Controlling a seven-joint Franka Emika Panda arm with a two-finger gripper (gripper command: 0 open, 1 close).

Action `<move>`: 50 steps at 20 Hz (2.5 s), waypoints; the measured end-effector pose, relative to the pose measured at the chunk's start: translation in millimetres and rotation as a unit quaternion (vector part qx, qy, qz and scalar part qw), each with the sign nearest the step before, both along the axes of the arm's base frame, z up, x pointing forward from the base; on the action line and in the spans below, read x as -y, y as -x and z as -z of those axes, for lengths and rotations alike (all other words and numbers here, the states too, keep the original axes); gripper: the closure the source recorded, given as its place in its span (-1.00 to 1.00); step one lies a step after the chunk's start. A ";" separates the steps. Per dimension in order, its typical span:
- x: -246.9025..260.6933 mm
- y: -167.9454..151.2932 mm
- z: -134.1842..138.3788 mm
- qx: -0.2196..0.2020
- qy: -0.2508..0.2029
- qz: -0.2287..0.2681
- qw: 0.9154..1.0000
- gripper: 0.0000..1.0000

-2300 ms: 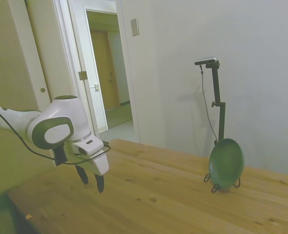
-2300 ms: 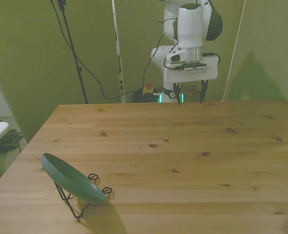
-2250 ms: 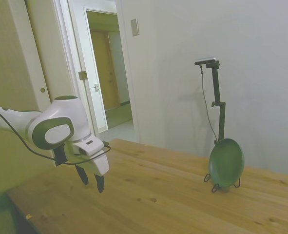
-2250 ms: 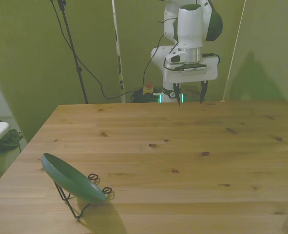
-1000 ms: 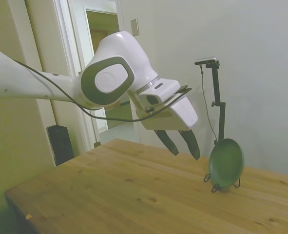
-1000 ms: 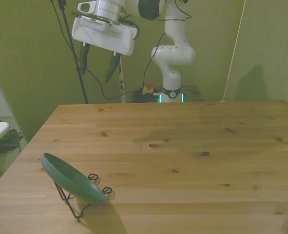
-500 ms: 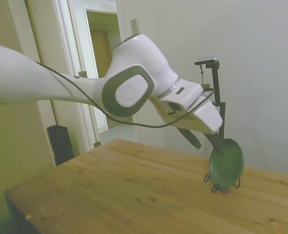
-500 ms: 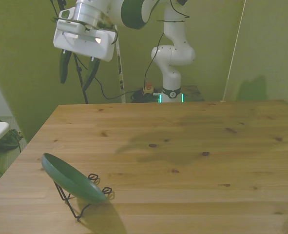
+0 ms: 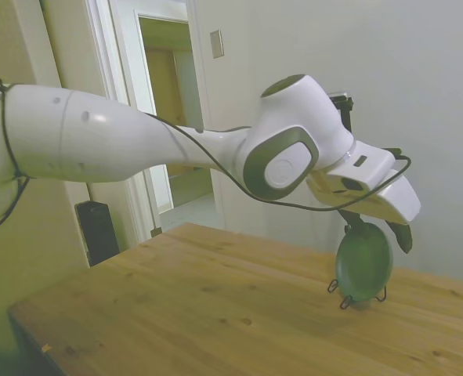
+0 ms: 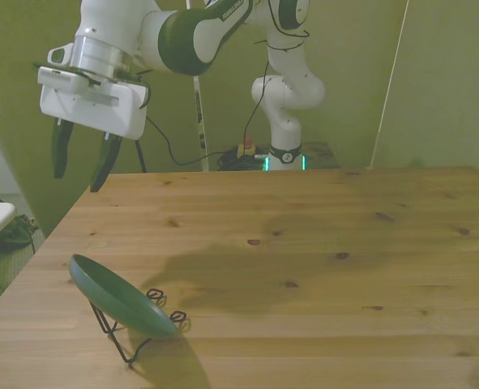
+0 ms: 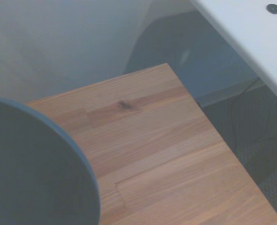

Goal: Unload the plate

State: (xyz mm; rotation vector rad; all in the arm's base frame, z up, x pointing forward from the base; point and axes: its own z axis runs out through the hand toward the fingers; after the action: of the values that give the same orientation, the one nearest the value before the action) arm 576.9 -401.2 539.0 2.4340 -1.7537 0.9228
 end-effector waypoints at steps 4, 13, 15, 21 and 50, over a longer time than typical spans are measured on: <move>7.6 -19.9 12.8 -0.003 -0.006 -0.015 1.000 -1.00; 9.0 -66.5 44.0 -0.019 -0.006 -0.040 0.999 -1.00; 8.6 -75.8 50.9 -0.020 -0.004 -0.044 0.999 -1.00; -3.9 -96.9 65.0 -0.020 -0.010 -0.061 0.998 -1.00; 14.4 -88.8 82.9 -0.030 0.018 -0.135 0.990 1.00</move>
State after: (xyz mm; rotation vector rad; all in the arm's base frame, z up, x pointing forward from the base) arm 665.7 -415.6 456.2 2.6895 -1.3980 0.8774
